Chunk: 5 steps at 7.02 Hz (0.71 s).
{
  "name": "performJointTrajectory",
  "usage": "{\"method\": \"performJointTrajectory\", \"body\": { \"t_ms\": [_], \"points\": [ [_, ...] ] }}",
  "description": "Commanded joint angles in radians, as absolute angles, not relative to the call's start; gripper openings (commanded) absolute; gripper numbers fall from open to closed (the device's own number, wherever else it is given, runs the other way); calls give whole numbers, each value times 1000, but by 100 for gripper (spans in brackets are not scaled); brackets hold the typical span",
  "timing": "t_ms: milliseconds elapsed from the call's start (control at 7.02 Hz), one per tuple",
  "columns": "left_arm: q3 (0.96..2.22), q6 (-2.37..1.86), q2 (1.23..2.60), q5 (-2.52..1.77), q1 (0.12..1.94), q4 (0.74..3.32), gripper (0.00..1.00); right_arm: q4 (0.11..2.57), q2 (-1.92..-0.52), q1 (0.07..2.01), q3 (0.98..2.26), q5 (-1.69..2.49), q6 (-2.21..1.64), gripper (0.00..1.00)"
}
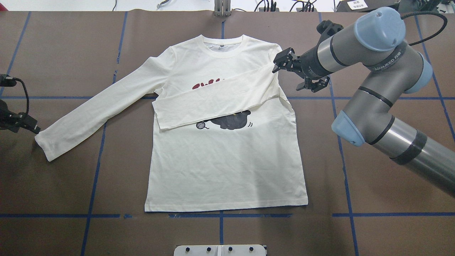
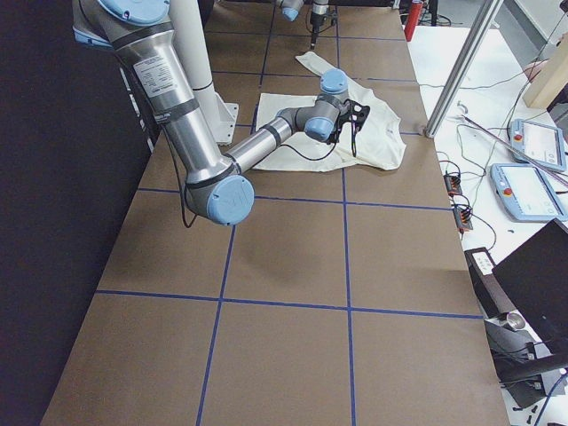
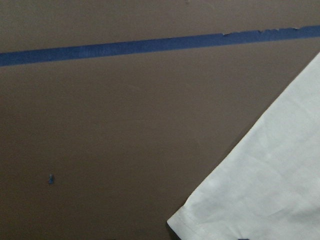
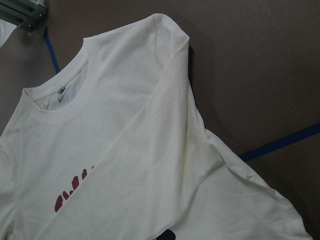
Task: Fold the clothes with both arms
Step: 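Release the sleeve and lift the right gripper while the left gripper reaches the cuff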
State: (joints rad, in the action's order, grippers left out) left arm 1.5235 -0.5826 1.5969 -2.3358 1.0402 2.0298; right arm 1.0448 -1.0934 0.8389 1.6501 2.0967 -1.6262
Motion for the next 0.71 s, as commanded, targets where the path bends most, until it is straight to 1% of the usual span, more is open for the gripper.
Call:
{"method": "performJointTrajectory", "body": {
  "t_ms": [0,285,427,570],
  "points": [
    [1517,-627,1612,-2301,999,2031,69,1045,-1100,836,1655,2094,-1629,99],
    [1513,-629,1612,-2281,993,2028,59,1045,-1098,822,1652,2094,-1629,99],
    [1511,-630,1612,-2281,992,2028,43,1043,-1097,818,1652,2094,-1629,99],
    [1511,-630,1612,-2278,991,2028,22,1043,-1095,810,1651,2092,-1631,99]
  ]
}}
